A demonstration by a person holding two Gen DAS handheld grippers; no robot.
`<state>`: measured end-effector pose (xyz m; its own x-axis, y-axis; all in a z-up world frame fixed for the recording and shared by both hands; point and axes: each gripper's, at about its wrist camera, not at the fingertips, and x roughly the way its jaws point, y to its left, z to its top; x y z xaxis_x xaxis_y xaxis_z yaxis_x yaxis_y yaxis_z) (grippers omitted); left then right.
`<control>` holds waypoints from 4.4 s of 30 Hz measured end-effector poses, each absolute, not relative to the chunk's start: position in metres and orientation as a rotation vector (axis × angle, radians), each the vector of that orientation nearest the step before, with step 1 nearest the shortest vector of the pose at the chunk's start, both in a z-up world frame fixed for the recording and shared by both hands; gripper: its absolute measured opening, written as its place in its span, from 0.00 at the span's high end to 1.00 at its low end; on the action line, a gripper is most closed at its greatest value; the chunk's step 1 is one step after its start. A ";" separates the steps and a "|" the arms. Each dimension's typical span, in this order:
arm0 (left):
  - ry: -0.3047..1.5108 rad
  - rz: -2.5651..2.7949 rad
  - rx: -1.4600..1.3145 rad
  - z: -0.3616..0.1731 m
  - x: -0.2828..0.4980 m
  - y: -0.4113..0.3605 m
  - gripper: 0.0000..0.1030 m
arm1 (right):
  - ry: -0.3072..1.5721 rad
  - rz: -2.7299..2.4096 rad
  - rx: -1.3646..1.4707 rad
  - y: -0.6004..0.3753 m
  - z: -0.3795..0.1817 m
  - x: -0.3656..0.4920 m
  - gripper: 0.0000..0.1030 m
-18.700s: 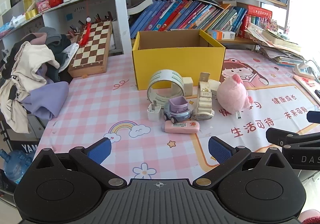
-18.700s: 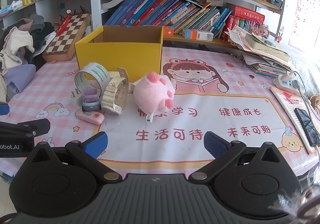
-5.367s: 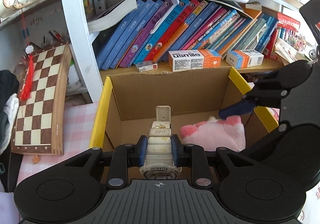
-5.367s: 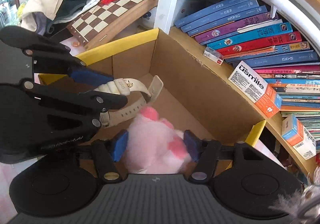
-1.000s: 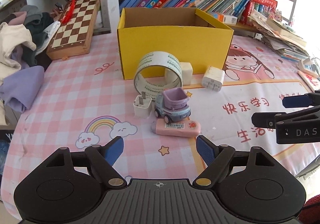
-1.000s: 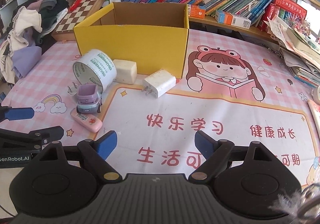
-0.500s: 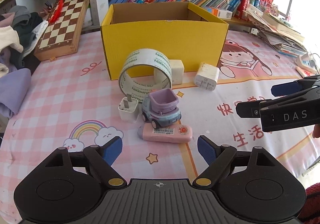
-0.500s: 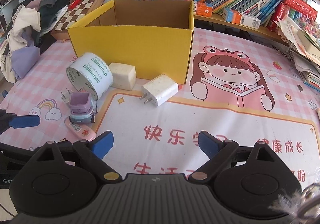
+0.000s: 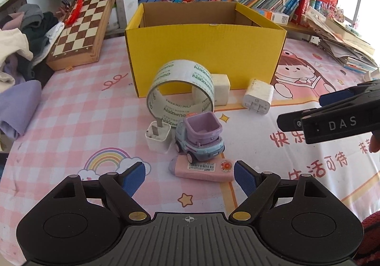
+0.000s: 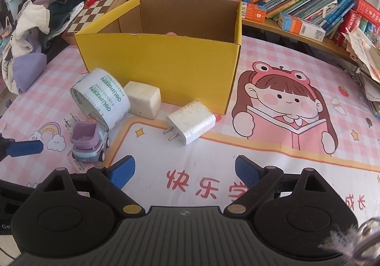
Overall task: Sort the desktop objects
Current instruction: 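Move the open right tool toward the white charger plug, then grasp the white charger plug with the right tool while the left tool grasps the pink case, then lift the plug with the right tool while the left tool lifts the pink case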
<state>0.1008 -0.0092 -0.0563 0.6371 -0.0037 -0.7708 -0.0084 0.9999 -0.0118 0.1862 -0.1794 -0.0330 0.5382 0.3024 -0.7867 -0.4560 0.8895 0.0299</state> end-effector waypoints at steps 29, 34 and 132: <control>0.957 0.005 0.013 -0.074 0.129 -0.028 0.21 | 0.944 0.531 -0.231 -0.166 -0.067 0.267 0.15; 0.978 0.022 0.003 -0.078 0.132 -0.027 0.21 | 0.935 0.557 -0.258 -0.159 -0.070 0.272 0.16; 0.620 -0.169 0.109 0.024 0.104 -0.004 0.25 | 0.841 0.519 -0.195 -0.174 0.019 0.182 0.38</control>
<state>0.1036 -0.0041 0.0235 0.8009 -0.1243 -0.5857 0.1897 0.9805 0.0513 0.1819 -0.1736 0.0191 0.5516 0.3600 -0.7524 -0.5108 0.8589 0.0365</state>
